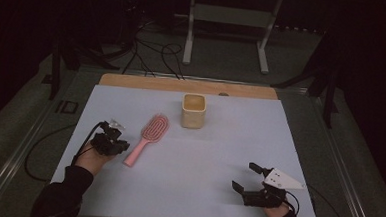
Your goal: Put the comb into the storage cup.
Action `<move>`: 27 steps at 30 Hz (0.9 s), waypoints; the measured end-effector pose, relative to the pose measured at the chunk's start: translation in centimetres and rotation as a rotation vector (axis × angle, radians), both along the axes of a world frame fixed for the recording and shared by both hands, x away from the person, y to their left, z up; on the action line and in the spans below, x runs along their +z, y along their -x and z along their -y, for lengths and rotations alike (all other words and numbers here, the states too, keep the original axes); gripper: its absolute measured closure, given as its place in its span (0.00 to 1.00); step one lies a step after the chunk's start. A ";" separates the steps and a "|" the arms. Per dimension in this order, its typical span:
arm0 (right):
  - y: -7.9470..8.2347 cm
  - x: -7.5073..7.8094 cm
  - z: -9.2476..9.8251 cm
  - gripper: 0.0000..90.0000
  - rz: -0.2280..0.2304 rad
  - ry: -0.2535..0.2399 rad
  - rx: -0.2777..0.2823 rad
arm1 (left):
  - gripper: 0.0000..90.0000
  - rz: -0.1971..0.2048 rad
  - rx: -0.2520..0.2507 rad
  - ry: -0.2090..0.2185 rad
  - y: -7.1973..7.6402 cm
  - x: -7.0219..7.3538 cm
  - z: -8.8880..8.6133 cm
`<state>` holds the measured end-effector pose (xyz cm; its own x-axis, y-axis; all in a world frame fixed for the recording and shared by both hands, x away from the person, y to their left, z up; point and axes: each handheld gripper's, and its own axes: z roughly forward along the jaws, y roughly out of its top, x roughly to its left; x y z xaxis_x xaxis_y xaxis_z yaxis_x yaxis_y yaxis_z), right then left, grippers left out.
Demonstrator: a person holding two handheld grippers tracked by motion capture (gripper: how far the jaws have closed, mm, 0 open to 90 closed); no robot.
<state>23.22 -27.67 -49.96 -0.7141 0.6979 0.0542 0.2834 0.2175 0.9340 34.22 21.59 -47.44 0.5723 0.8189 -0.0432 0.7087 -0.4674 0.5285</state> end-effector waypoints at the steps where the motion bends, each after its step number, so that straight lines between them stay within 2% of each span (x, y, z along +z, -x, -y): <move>1: 0.0 0.0 0.0 0.10 0.001 -0.002 -0.001 | 0.87 -0.005 0.000 0.006 0.0 0.1 0.0; 5: 0.0 0.0 0.0 0.10 -0.005 -0.005 -0.003 | 0.78 -0.012 0.002 0.017 -0.1 0.6 -0.1; 11: -0.1 0.0 0.0 0.10 -0.003 -0.002 -0.001 | 0.59 -0.038 0.016 0.026 -0.4 1.2 0.2; 13: 0.0 0.0 0.0 0.10 0.000 -0.003 -0.002 | 0.52 -0.029 0.022 0.016 -0.5 1.4 0.4; 16: -0.1 -0.1 0.0 0.10 -0.004 -0.003 -0.001 | 0.39 -0.017 0.043 0.015 -0.6 1.6 0.7; 20: -0.1 0.0 0.0 0.10 -0.001 -0.005 -0.002 | 0.20 -0.021 0.040 -0.010 -0.9 1.7 1.3; 27: -0.1 -0.1 0.0 0.10 -0.007 -0.002 0.000 | 0.04 -0.028 0.035 0.011 -1.5 2.0 2.1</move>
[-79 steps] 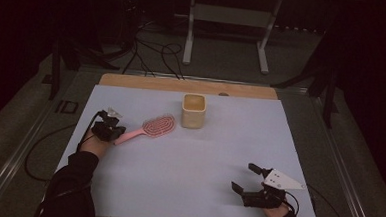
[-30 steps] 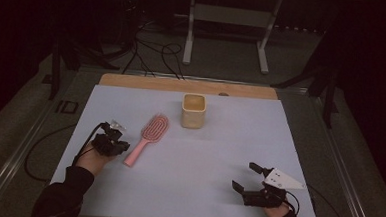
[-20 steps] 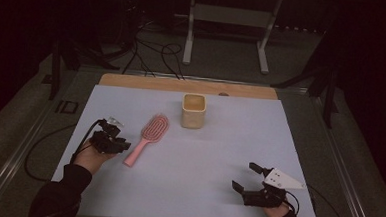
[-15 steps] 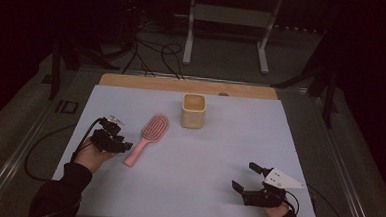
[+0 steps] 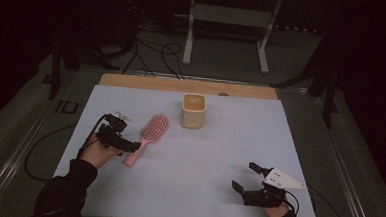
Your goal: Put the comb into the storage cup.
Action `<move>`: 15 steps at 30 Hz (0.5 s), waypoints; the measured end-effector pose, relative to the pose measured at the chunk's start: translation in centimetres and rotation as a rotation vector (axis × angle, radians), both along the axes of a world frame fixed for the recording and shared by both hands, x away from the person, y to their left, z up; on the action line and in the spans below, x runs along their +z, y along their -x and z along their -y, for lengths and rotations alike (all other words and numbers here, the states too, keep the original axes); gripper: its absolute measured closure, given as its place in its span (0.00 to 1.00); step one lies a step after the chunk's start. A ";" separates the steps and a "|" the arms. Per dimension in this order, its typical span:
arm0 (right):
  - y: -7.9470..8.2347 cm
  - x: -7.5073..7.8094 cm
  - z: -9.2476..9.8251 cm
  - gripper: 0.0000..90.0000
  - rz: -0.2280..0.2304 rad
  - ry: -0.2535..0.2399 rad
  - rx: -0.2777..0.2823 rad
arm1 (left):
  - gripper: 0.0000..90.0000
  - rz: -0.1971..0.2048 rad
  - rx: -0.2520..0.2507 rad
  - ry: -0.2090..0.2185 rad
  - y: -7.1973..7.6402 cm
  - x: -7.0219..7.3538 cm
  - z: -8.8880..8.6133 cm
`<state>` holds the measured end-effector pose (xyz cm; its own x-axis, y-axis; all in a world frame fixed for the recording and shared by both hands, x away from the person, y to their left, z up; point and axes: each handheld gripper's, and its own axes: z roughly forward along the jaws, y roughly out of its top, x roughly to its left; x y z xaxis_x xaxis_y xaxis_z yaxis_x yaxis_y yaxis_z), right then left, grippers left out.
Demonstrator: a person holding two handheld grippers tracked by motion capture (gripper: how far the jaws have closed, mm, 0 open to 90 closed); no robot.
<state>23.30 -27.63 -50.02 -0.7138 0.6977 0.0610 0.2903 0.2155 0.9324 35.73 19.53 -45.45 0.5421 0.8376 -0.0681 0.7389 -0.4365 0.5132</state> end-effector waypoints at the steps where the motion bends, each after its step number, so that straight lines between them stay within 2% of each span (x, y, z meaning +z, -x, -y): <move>1: 0.0 0.0 0.0 0.10 0.001 0.002 0.002 | 0.04 -0.006 -0.001 0.009 -0.1 0.1 0.1; 4: 0.0 0.0 0.0 0.10 0.006 -0.002 0.001 | 0.04 -0.017 0.001 0.013 -0.6 0.2 0.4; 8: 0.0 0.0 -0.1 0.10 0.007 0.002 0.005 | 0.04 -0.062 0.004 0.023 -1.3 0.0 0.9; 9: 0.0 0.0 -0.1 0.10 0.007 0.002 0.005 | 0.04 -0.062 0.004 0.023 -1.3 0.0 0.9; 12: 0.0 0.0 0.0 0.10 0.000 0.000 0.003 | 0.03 -0.107 0.020 0.013 -1.9 -0.4 1.4; 13: 0.0 0.0 0.0 0.10 0.000 0.000 0.003 | 0.03 -0.107 0.020 0.013 -1.9 -0.4 1.4; 15: 0.0 0.0 0.0 0.10 0.005 0.000 0.004 | 0.03 -0.144 0.014 0.007 -2.2 -0.8 1.9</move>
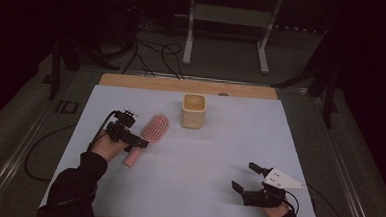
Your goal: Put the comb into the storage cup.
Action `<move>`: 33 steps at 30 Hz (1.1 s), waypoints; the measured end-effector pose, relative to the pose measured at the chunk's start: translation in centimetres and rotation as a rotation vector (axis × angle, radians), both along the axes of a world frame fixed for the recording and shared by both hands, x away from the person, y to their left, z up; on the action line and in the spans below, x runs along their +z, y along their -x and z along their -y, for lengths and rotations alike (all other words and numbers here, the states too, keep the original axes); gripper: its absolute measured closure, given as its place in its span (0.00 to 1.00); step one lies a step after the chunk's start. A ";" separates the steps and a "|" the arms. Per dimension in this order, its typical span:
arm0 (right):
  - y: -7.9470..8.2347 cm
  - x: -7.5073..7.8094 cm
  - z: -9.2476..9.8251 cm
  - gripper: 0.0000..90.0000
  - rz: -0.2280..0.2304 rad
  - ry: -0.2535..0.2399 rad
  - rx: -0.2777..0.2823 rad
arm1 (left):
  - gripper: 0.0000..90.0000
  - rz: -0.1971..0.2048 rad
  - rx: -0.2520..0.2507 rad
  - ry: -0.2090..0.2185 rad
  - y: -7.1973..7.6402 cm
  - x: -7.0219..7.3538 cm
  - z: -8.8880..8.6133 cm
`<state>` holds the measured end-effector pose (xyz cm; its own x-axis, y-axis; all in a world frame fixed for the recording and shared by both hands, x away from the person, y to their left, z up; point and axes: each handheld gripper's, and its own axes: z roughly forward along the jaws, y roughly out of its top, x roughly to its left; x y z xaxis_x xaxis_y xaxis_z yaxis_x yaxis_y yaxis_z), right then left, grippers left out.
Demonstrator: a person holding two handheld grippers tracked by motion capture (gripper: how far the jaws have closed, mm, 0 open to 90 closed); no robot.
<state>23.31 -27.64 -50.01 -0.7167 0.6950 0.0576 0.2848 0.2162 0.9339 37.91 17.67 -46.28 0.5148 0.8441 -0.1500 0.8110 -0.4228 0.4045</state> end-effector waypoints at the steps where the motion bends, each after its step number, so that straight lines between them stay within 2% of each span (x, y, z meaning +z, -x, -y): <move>1: 0.0 0.0 0.0 0.10 -0.001 0.000 0.000 | 0.03 -0.008 0.001 0.000 -0.1 -0.1 0.1; 5: 0.0 0.0 0.0 0.10 0.000 0.001 0.001 | 0.06 -0.029 0.033 -0.019 -0.4 -0.5 0.5; 8: 0.0 -0.1 0.0 0.10 -0.006 0.001 0.002 | 0.05 -0.032 0.068 -0.014 -0.5 -0.5 0.7; 14: 0.0 -0.1 -0.1 0.10 -0.006 0.000 0.000 | 0.06 -0.058 0.060 -0.030 -0.8 -0.6 1.0; 18: 0.0 0.0 -0.1 0.10 -0.003 -0.001 0.004 | 0.11 -0.077 0.041 -0.056 -0.9 -0.9 1.3; 24: 0.0 0.0 0.0 0.10 -0.006 -0.003 0.001 | 0.18 -0.096 0.043 -0.072 -1.0 -1.2 1.6; 26: 0.0 0.0 -0.1 0.10 -0.004 0.002 0.003 | 0.22 -0.112 0.045 -0.067 -1.1 -1.4 1.8; 28: 0.0 0.0 -0.1 0.10 0.001 -0.002 0.003 | 0.29 -0.119 0.022 -0.082 -1.1 -1.5 1.8; 29: 0.0 0.0 0.0 0.10 0.001 -0.001 0.004 | 0.33 -0.117 0.026 -0.096 -1.1 -1.5 1.8; 30: 0.0 0.0 0.0 0.10 -0.005 -0.002 0.003 | 0.33 -0.119 0.031 -0.092 -1.2 -1.6 1.7; 33: 0.0 0.0 -0.1 0.10 0.001 -0.001 0.005 | 0.43 -0.127 0.029 -0.094 -1.3 -1.8 1.6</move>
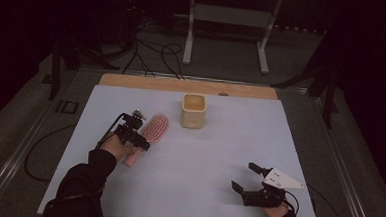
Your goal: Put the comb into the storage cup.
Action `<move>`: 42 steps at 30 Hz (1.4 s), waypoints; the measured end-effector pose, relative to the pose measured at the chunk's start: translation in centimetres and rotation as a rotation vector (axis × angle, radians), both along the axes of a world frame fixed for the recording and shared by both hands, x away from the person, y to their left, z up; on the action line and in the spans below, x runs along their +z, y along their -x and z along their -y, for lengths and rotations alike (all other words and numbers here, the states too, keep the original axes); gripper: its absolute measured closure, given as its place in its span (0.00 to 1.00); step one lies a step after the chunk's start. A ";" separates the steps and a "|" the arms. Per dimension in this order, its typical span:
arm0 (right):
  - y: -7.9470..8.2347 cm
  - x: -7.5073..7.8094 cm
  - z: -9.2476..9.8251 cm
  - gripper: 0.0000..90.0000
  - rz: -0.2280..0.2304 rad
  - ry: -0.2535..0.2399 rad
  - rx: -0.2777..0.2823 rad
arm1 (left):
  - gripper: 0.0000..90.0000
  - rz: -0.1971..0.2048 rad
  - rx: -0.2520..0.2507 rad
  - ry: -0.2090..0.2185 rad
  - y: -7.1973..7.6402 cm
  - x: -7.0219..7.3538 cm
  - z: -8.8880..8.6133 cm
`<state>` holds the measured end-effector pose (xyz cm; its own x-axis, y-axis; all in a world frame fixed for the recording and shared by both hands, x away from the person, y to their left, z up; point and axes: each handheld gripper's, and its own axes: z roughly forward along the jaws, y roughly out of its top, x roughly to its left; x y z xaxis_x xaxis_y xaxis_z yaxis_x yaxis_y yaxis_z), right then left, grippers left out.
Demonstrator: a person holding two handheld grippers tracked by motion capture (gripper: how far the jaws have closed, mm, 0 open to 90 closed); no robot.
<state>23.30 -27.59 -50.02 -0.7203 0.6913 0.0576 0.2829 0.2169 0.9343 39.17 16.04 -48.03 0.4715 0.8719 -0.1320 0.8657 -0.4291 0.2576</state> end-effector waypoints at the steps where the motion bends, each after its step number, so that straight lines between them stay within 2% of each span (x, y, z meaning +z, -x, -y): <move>1: 0.0 0.0 0.0 0.10 0.000 -0.002 -0.001 | 0.43 -0.004 0.002 0.006 -0.1 -0.2 -0.1; 3: 0.0 0.0 0.0 0.10 -0.006 0.001 0.000 | 0.50 -0.008 0.014 0.008 -0.2 -0.3 -0.3; 7: 0.0 0.0 0.0 0.10 -0.001 -0.001 -0.001 | 0.57 -0.022 0.022 0.001 -0.4 -0.6 -0.3; 8: 0.0 0.0 0.0 0.10 -0.006 -0.002 -0.003 | 0.61 -0.029 0.032 0.021 -0.5 -0.6 -0.4; 10: 0.0 0.0 0.0 0.10 -0.007 0.002 -0.002 | 0.63 -0.029 0.028 0.017 -0.5 -0.6 -0.4; 11: 0.0 0.0 0.0 0.10 -0.003 0.001 -0.001 | 0.68 -0.037 0.024 0.030 -0.6 -0.7 -0.2; 15: 0.0 0.0 0.0 0.10 -0.007 0.001 -0.002 | 0.76 -0.046 0.027 0.040 -0.8 -0.8 0.1; 19: 0.0 0.0 0.0 0.10 -0.005 -0.003 -0.002 | 0.77 -0.060 0.044 0.049 -1.1 -0.9 0.2; 26: -0.1 -0.1 0.0 0.10 -0.008 -0.002 -0.002 | 0.79 -0.062 0.046 0.053 -1.0 -1.0 0.1; 32: -0.1 0.0 0.0 0.10 -0.006 -0.001 -0.002 | 0.80 -0.062 0.061 0.084 -1.0 -1.1 -0.2; 34: 0.0 0.0 0.0 0.10 -0.007 0.002 -0.002 | 0.80 -0.057 0.067 0.106 -0.9 -1.1 -0.5; 42: -0.1 -0.1 0.0 0.10 -0.007 -0.003 -0.006 | 0.80 -0.014 0.051 0.119 -0.4 -0.9 -0.6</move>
